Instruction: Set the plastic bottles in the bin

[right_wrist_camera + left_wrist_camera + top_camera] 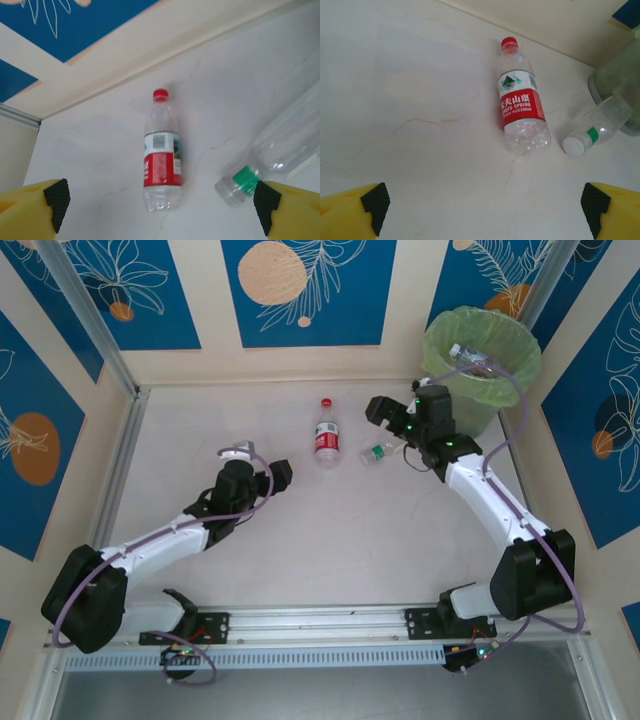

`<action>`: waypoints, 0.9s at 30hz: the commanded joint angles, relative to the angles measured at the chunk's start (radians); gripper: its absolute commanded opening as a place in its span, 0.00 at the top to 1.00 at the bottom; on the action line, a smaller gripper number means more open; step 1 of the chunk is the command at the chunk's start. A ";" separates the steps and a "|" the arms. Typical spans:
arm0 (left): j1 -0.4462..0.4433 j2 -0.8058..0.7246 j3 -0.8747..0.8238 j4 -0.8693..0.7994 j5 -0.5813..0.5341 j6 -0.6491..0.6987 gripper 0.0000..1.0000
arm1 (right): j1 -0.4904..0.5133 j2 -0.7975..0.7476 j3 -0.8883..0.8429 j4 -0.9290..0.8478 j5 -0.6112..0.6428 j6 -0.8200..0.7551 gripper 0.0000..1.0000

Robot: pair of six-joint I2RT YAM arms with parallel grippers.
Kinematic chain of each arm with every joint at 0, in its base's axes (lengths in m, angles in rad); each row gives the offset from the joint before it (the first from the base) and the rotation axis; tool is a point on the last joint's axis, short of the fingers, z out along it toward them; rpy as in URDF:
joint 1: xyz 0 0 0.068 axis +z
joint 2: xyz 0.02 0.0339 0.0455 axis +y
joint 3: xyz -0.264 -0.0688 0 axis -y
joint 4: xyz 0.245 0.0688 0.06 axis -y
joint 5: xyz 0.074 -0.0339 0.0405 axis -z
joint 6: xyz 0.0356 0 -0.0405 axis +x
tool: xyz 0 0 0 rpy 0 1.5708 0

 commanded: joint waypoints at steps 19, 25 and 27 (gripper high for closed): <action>0.011 -0.017 0.002 -0.063 -0.034 -0.049 0.00 | 0.071 0.551 0.331 -0.261 0.443 0.423 0.01; 0.011 -0.047 -0.013 -0.100 -0.078 -0.044 0.00 | 0.031 0.617 0.390 -0.342 0.476 0.426 0.01; 0.012 -0.051 -0.014 -0.107 -0.082 -0.044 0.00 | 0.012 0.625 0.390 -0.345 0.480 0.421 0.01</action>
